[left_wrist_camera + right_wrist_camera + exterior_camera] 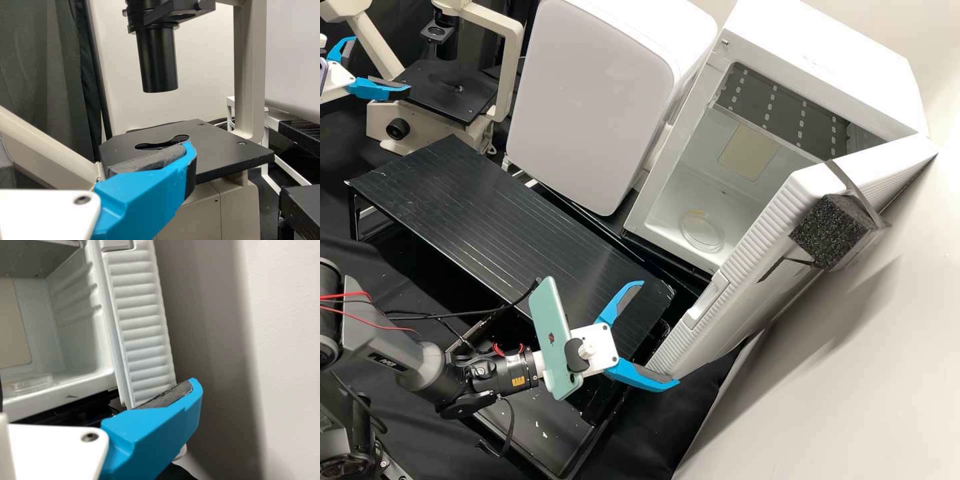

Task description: Close the incubator door

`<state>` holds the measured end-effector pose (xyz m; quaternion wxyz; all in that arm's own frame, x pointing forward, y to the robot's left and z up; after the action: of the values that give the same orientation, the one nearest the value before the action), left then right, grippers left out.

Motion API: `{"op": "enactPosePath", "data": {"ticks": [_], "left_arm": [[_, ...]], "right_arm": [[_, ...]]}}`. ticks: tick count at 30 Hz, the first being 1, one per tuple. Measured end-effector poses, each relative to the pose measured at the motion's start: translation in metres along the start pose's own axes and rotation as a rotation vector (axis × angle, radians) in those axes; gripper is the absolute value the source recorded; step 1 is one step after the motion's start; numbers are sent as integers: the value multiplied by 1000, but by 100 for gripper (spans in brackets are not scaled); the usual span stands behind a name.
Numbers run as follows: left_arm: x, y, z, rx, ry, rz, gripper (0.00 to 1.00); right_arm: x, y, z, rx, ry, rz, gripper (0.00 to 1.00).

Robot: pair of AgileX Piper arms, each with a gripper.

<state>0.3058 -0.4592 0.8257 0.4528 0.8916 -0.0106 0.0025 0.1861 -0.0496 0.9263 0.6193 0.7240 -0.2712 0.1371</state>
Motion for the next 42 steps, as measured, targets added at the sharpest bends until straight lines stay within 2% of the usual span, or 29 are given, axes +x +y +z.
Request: {"op": "enactPosePath", "data": {"ticks": [7,10,12,14,19,22,32,42], "left_arm": [[0,0,0,0,0,0,100],[0,0,0,0,0,0,100],[0,0,0,0,0,0,100],[0,0,0,0,0,0,100],[0,0,0,0,0,0,100],[0,0,0,0,0,0,100],[0,0,0,0,0,0,100],[0,0,0,0,0,0,100]], "right_arm": [[-5,6,-6,70,29,-7,100],[-15,7,-16,106,71,-38,100],[-22,7,-23,145,102,-67,100],[-32,6,-35,157,162,-107,100],[-55,3,-64,123,351,-166,100],[-61,0,-71,126,406,-187,100],[-58,-11,-70,142,397,-247,100],[-44,-46,-53,86,304,-359,100]]}}
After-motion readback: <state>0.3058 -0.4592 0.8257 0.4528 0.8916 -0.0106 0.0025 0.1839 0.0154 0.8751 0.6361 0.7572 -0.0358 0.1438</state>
